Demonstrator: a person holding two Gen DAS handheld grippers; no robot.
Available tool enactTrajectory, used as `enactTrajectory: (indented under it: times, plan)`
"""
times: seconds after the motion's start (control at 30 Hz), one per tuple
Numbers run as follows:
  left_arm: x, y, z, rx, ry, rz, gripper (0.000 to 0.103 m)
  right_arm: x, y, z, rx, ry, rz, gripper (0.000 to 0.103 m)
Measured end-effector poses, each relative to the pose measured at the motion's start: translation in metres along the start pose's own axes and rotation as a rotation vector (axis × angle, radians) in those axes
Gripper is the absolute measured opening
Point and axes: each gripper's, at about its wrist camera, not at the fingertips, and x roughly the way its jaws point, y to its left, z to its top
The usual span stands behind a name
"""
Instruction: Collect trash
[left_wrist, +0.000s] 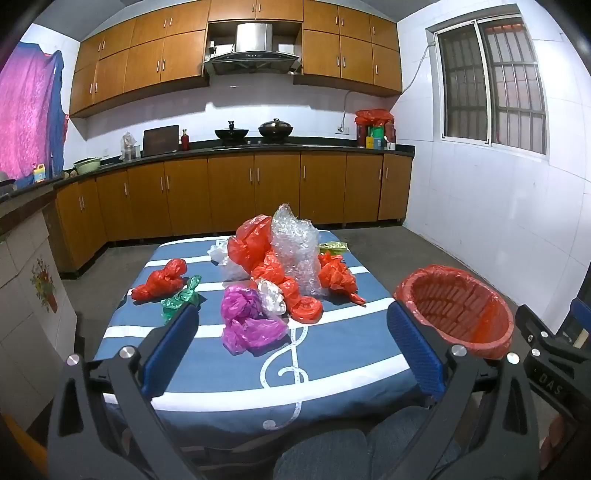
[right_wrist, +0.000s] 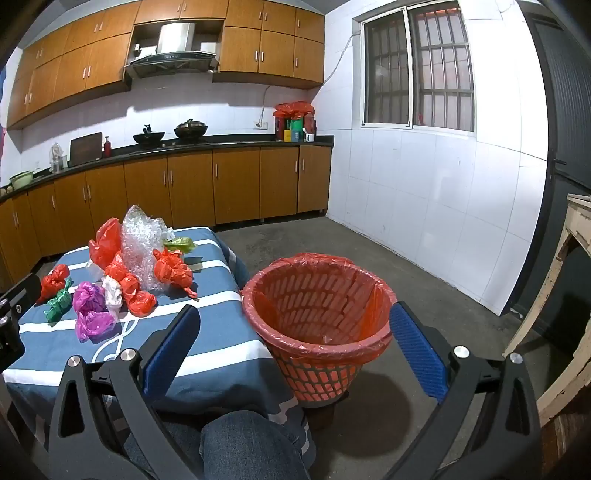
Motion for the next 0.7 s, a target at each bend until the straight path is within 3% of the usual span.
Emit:
enactTrajectory:
  times: [0.7]
  plan:
    - [0.0001,0.0003,0.0,-0.006,0.002,-0.003,0.099,0.0011,-0.0004,-0.0008,-0.001,0.001,-0.001,0.101]
